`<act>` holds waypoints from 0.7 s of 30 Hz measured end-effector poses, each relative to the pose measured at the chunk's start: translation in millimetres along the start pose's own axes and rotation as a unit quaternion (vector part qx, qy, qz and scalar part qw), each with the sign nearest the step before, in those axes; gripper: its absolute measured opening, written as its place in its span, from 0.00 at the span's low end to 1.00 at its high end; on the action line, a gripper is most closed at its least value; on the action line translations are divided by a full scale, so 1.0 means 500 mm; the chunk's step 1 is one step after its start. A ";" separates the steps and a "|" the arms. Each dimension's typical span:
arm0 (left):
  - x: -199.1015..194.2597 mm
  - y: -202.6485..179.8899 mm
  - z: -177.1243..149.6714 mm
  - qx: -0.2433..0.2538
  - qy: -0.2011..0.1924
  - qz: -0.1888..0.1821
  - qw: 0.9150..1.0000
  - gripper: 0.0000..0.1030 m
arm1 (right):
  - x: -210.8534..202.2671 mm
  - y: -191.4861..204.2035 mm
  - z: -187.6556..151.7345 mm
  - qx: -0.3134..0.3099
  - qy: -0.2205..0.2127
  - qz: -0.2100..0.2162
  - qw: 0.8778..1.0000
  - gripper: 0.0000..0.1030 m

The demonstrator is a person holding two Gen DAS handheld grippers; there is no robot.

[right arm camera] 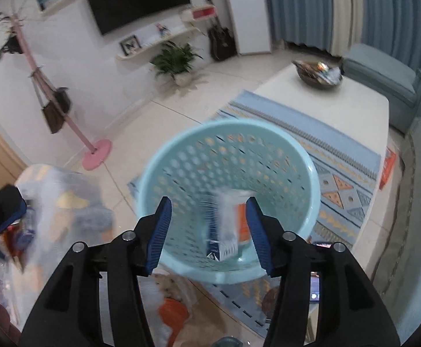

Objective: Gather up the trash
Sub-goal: 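Carry both items over the blue basket and open both tools to drop them, then grasp the plastic bottle with left tool while right tool grasps the orange snack bag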

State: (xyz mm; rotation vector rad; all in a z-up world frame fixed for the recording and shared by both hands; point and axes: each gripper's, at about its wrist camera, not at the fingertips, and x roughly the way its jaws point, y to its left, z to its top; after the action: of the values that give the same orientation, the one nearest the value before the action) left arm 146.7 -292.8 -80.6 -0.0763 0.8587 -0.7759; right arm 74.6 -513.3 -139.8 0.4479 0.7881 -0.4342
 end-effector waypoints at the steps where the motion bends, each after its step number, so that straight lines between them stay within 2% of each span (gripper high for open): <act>1: -0.031 0.007 -0.005 -0.001 -0.010 0.006 1.000 0.69 | -0.016 0.014 0.000 -0.007 -0.009 0.007 1.000 0.48; 5: -0.143 0.030 -0.024 0.004 -0.044 0.040 0.998 0.71 | -0.090 0.088 -0.005 -0.045 -0.050 0.048 0.997 0.54; 7: -0.210 0.048 -0.036 0.004 -0.065 0.069 0.995 0.77 | -0.128 0.133 -0.013 -0.066 -0.069 0.078 0.992 0.57; 12: -0.348 0.119 -0.066 -0.022 -0.097 0.161 0.982 0.83 | -0.188 0.257 -0.039 -0.131 -0.095 0.142 0.977 0.62; 17: -0.400 0.218 -0.099 -0.068 -0.081 0.233 0.967 0.87 | -0.189 0.370 -0.071 -0.194 -0.088 0.181 0.960 0.67; 21: -0.387 0.312 -0.137 -0.122 -0.039 0.245 0.961 0.87 | -0.138 0.445 -0.096 -0.239 -0.054 0.193 0.950 0.70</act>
State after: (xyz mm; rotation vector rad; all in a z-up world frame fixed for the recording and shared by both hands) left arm 111.9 -38.5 -56.0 -0.1078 0.8487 -0.1996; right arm 121.1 -290.8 -69.1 0.1144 0.6510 0.1017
